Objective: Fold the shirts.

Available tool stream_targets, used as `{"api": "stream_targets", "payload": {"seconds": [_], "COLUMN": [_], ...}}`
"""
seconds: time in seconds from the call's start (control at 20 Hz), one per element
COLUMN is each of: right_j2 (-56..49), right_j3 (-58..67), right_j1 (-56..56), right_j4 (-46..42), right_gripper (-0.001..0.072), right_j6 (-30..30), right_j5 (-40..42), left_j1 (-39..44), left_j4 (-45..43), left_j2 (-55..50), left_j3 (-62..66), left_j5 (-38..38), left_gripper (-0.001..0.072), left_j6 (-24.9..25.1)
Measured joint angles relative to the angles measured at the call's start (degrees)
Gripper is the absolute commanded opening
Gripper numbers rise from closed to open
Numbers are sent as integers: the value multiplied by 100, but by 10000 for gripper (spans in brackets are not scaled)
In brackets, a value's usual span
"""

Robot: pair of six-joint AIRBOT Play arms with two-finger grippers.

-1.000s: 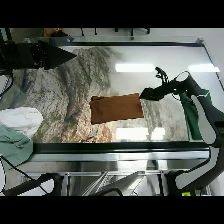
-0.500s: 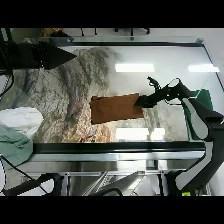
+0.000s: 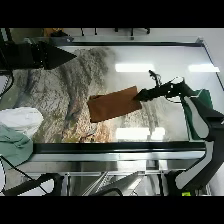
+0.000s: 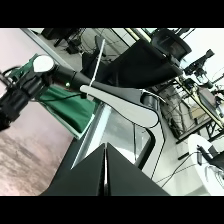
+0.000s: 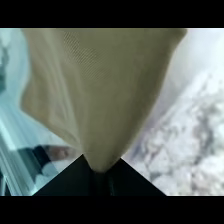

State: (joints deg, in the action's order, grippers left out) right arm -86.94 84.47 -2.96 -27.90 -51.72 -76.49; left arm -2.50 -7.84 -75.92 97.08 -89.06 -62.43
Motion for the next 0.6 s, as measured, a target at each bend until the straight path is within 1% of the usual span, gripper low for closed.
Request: {"api": "stream_targets", "payload": {"seconds": [0.25,0.35,0.6], "right_j2": [839,1180,1670], "right_j3": [391,492,597], "right_j1": [-940,-1388,-2614], "right_j4": [1110,1370,1777], "right_gripper": [20,20,20], "right_j6": [-227,-380,-538], "right_j5": [26,295,1397], "left_j1": [0,0,0], "left_j4": [0,0,2], "left_j2": [0,0,0], "left_j3": [0,0,0], "left_j5": [-103,-120,-140], "left_gripper": [15,15,15], "left_j6": [-2,-2,-4]}}
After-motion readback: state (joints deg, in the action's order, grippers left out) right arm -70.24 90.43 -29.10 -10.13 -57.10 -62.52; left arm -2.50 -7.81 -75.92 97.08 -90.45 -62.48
